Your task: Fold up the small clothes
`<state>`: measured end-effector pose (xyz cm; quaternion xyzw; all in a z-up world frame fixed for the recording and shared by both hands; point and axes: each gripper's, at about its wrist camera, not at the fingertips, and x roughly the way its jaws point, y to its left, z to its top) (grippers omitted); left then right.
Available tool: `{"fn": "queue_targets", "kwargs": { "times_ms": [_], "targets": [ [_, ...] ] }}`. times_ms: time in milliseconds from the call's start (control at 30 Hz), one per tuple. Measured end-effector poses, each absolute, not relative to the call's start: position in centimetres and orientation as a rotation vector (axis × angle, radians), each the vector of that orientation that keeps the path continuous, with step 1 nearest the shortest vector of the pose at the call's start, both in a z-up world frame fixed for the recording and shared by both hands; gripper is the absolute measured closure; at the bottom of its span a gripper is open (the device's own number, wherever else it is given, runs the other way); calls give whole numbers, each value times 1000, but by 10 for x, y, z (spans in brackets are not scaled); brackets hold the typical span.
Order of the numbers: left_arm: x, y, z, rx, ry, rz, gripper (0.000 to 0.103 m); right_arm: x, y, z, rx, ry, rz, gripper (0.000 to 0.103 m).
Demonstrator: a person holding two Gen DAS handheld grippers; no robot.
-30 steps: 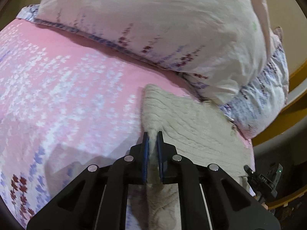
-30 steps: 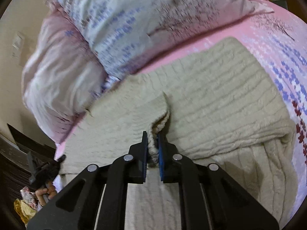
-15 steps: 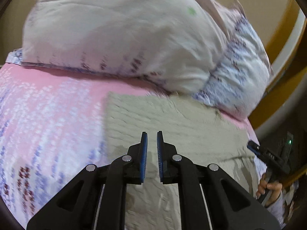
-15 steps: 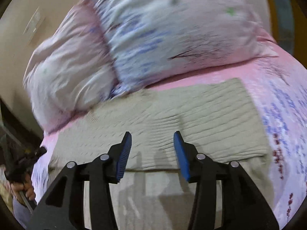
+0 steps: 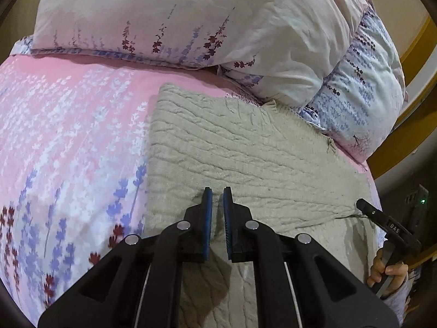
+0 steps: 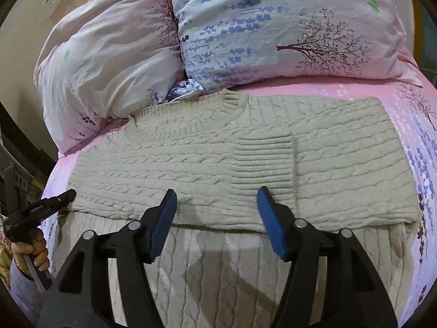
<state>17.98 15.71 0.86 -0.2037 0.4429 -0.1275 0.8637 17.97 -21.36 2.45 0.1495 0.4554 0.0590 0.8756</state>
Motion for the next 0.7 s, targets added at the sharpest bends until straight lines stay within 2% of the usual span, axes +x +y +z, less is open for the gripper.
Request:
{"fn": "queue_targets", "kwargs": {
  "times_ms": [100,167,233,267,433,600,700],
  "targets": [
    [158,163,16,-452,921,-301,94,159,-225,36,363,931,170,40],
    [134,171,21,-462,910,-313,83,131,-241,43,394,917,202,40],
    [102,182,26,-465,892,-310,51,96,-263,47,414,915,208,39],
    [88,185,27,-456,886,-305,46,81,-272,48,420,916,197,39],
    [24,193,18,-447,905,-326,44,1,-328,46,507,925,91,39],
    [-9,187,1,-515,937,-344,45,-40,-339,27,571,966,70,40],
    [-24,180,-1,-548,947,-387,53,-55,-337,22,606,953,109,49]
  ]
}}
